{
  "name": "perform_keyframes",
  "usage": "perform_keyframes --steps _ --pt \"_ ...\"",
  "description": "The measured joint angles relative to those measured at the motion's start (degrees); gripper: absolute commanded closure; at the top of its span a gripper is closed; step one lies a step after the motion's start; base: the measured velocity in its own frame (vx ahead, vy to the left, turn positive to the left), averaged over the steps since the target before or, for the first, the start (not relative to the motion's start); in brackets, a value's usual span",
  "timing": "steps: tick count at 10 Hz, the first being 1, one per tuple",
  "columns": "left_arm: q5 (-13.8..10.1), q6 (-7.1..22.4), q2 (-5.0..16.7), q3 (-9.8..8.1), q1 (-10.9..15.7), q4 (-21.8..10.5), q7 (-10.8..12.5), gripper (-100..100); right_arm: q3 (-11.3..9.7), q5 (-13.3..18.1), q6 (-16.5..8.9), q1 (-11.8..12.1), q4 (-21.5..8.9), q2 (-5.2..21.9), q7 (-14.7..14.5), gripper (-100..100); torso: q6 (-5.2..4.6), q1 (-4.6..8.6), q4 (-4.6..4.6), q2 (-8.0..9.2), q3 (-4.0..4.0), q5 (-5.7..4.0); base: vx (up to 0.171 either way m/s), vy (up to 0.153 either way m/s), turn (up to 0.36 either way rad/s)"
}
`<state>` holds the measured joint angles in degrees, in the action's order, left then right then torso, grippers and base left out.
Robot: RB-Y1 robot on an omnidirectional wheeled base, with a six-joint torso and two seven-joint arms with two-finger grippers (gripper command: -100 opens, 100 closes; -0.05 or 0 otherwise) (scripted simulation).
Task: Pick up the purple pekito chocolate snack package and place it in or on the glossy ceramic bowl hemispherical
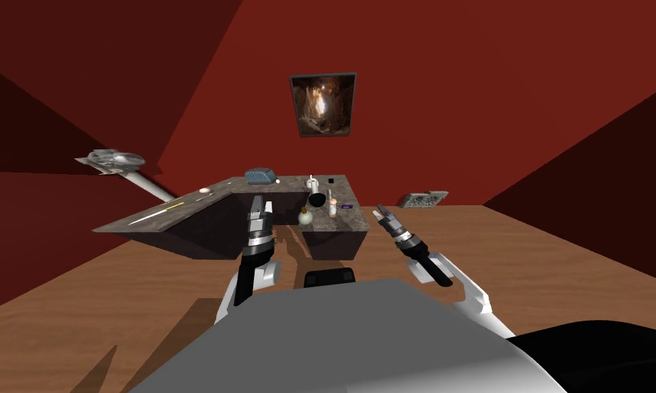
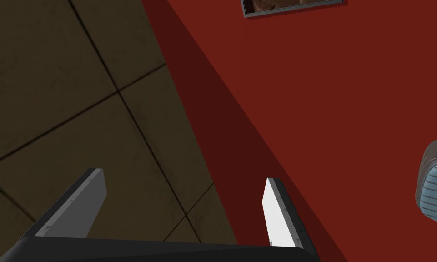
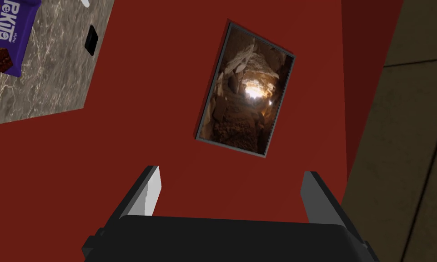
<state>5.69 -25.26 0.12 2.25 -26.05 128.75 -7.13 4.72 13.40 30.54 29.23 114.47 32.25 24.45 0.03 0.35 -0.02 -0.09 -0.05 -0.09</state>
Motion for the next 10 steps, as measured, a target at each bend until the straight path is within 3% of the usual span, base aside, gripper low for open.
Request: perform_keyframes --steps 7,10 --pt "0.0 0.0 0.0 -0.01 0.0 0.0 0.0 0 -0.1 8.0 2.3 0.9 -5.2 10.6 5.6 -100 -0.06 -0.07 -0.01 -0.05 -0.03 0.01 -0.014 -0.078 0.273" --pt "0.0 0.0 0.0 0.0 0.0 0.0 0.0 0 -0.6 12.3 4.1 1.4 -8.8 14.9 7.8 -100 -0.01 -0.03 0.0 0.0 0.0 0.0 -0.029 -0.072 0.297"
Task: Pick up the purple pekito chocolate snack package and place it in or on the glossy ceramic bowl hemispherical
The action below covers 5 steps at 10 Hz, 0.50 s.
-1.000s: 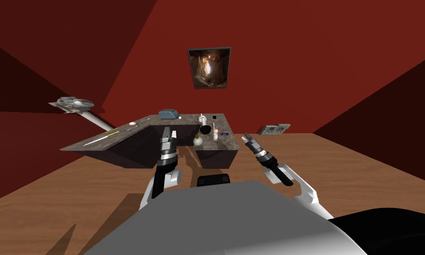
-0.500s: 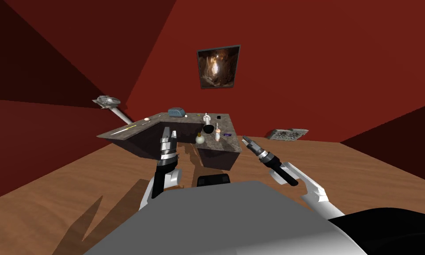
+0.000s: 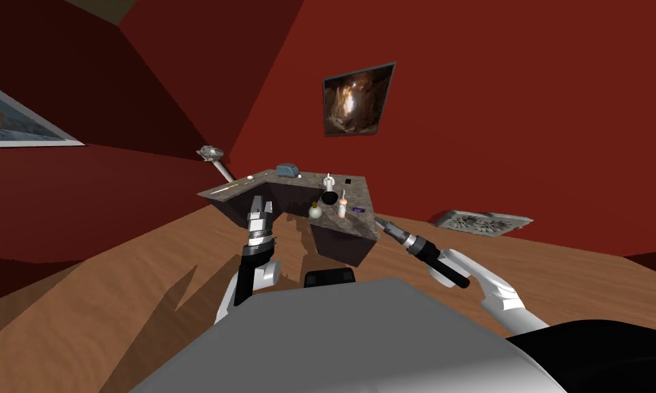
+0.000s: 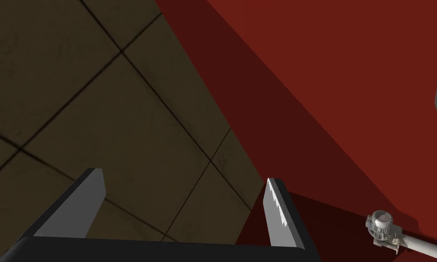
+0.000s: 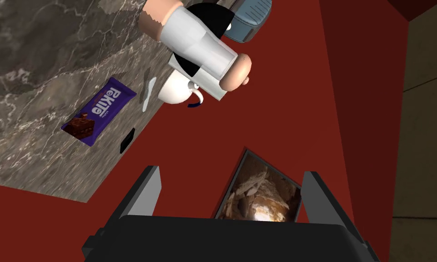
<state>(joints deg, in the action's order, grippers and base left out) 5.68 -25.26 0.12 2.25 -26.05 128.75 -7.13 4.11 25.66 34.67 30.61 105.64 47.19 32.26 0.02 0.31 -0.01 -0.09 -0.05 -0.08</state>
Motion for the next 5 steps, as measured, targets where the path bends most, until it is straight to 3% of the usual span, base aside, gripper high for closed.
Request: perform_keyframes --steps 5 --pt "0.0 0.0 0.0 -0.01 0.0 0.0 0.0 0 -0.8 6.2 1.4 0.8 -3.6 7.5 4.3 -100 -0.07 -0.07 -0.01 -0.05 -0.03 0.01 -0.028 -0.058 0.333"
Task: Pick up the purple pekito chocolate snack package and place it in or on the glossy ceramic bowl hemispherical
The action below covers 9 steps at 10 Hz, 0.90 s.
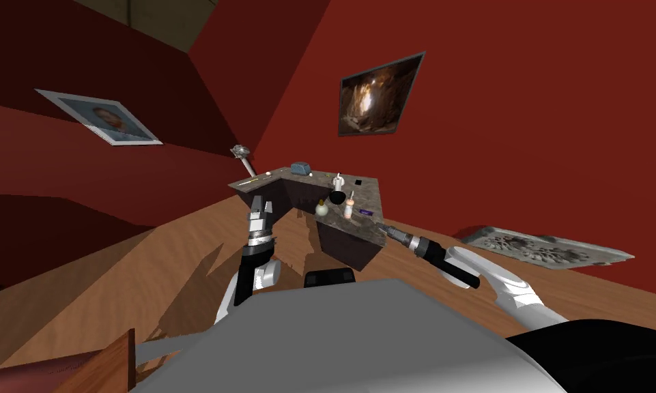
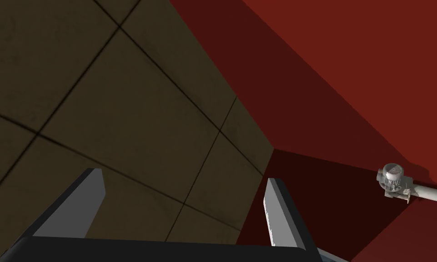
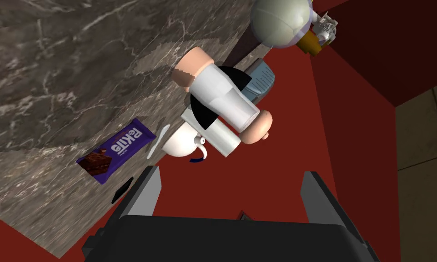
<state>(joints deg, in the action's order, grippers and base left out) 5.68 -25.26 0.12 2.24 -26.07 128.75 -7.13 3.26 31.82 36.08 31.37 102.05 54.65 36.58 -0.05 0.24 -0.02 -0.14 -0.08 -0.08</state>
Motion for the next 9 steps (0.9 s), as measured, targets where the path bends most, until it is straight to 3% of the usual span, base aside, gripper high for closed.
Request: perform_keyframes --steps 3,6,9 --pt "0.0 0.0 0.0 0.0 0.0 0.0 0.0 0 -1.0 4.4 1.7 0.2 -3.6 4.3 2.2 -100 0.05 0.0 -0.01 -0.01 -0.01 0.0 -0.03 -0.053 0.305" --pt "0.0 0.0 0.0 -0.01 0.0 0.0 0.0 0 -1.3 8.0 2.3 1.8 -4.7 8.0 4.3 -100 -0.03 0.0 -0.01 -0.07 -0.04 0.0 -0.024 -0.06 0.341" --pt "0.0 0.0 0.0 0.0 0.0 0.0 0.0 0 -1.6 11.9 4.1 2.5 -7.6 12.5 6.6 -100 0.03 0.09 -0.01 -0.05 -0.03 -0.02 -0.039 -0.071 0.309"
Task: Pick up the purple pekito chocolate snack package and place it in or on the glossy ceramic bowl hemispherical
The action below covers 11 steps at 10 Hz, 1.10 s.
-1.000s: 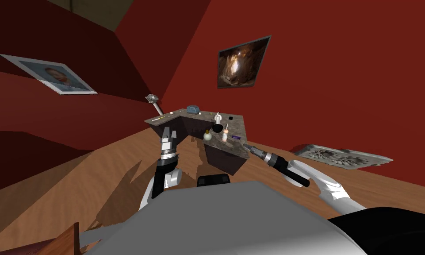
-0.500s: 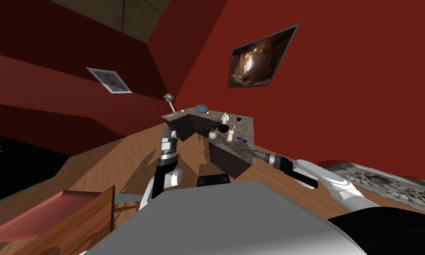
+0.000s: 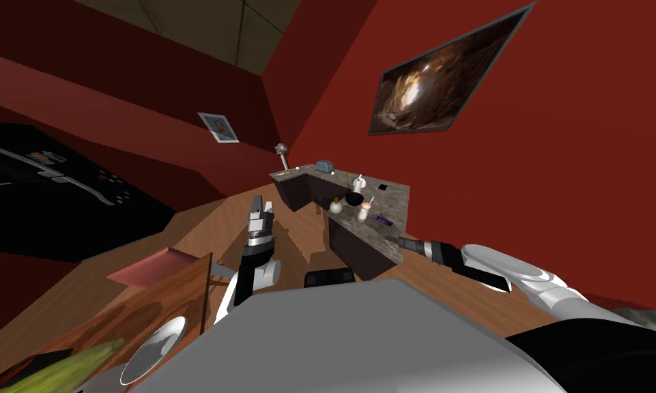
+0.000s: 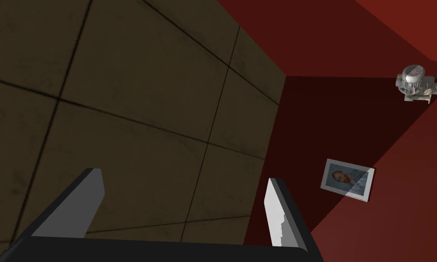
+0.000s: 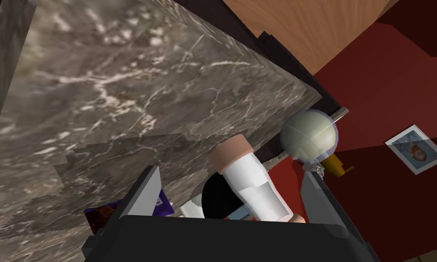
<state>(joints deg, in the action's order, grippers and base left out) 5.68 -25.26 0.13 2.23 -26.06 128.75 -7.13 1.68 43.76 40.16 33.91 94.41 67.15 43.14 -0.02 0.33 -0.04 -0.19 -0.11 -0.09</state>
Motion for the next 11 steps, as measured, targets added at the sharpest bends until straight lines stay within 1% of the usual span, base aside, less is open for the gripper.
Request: perform_keyframes --steps 1,2,3,4,5,6,7,8,9,10,11 --pt "0.0 0.0 0.0 -0.01 0.0 0.0 0.0 0 -0.1 0.9 0.1 0.2 -0.2 1.3 0.8 -100 -0.09 -0.04 0.01 0.0 0.01 0.0 -0.037 -0.065 0.383" --pt "0.0 0.0 0.0 0.0 0.0 0.0 0.0 0 -0.4 2.5 0.5 0.5 -1.3 2.9 1.5 -100 -0.02 -0.02 0.0 -0.03 -0.01 0.01 -0.026 -0.062 0.222" --pt "0.0 0.0 0.0 -0.01 0.0 0.0 0.0 0 -0.5 3.3 0.8 0.6 -1.9 3.8 1.9 -100 -0.1 -0.04 -0.01 -0.06 -0.03 0.0 -0.043 -0.072 0.377" --pt "0.0 0.0 0.0 0.0 0.0 0.0 0.0 0 -0.2 4.6 1.1 1.5 -2.2 6.0 3.0 -100 -0.02 -0.01 -0.01 -0.04 -0.02 0.01 -0.083 -0.109 0.476" --pt "0.0 0.0 0.0 -0.01 0.0 0.0 0.0 0 0.0 5.9 2.2 1.9 -4.2 8.0 3.8 -100 -0.04 0.12 0.01 0.05 0.03 -0.02 -0.055 -0.084 0.315" --pt "0.0 0.0 0.0 -0.01 0.0 0.0 0.0 0 -1.0 7.5 2.4 1.6 -5.0 8.8 4.2 -100 -0.08 0.06 0.01 0.0 0.01 -0.04 -0.036 -0.067 0.35" --pt "0.0 0.0 0.0 -0.01 0.0 0.0 0.0 0 -1.2 9.0 2.8 1.7 -6.1 10.6 4.9 -100 -0.06 0.02 -0.01 -0.07 -0.03 0.0 -0.056 -0.087 0.448" --pt "0.0 0.0 0.0 -0.01 0.0 0.0 0.0 0 -1.3 10.6 3.2 2.7 -7.2 12.4 5.6 -100 -0.05 0.07 -0.01 -0.05 -0.03 -0.02 -0.054 -0.069 0.316" --pt "0.0 0.0 0.0 -0.01 0.0 0.0 0.0 0 -1.6 11.6 3.4 2.7 -7.7 13.6 6.2 -100 -0.09 0.01 0.0 -0.07 -0.03 -0.02 -0.044 -0.054 0.405" --pt "0.0 0.0 0.0 -0.01 0.0 0.0 0.0 0 -1.0 12.7 3.2 4.7 -7.4 15.6 6.9 -100 -0.06 -0.04 -0.01 -0.1 -0.05 0.01 -0.034 -0.05 0.259" --pt "0.0 0.0 0.0 -0.02 0.0 0.0 0.0 0 -1.1 13.4 3.2 4.9 -8.0 16.1 7.0 -100 -0.12 -0.06 -0.02 -0.13 -0.07 -0.01 -0.04 -0.051 0.311"
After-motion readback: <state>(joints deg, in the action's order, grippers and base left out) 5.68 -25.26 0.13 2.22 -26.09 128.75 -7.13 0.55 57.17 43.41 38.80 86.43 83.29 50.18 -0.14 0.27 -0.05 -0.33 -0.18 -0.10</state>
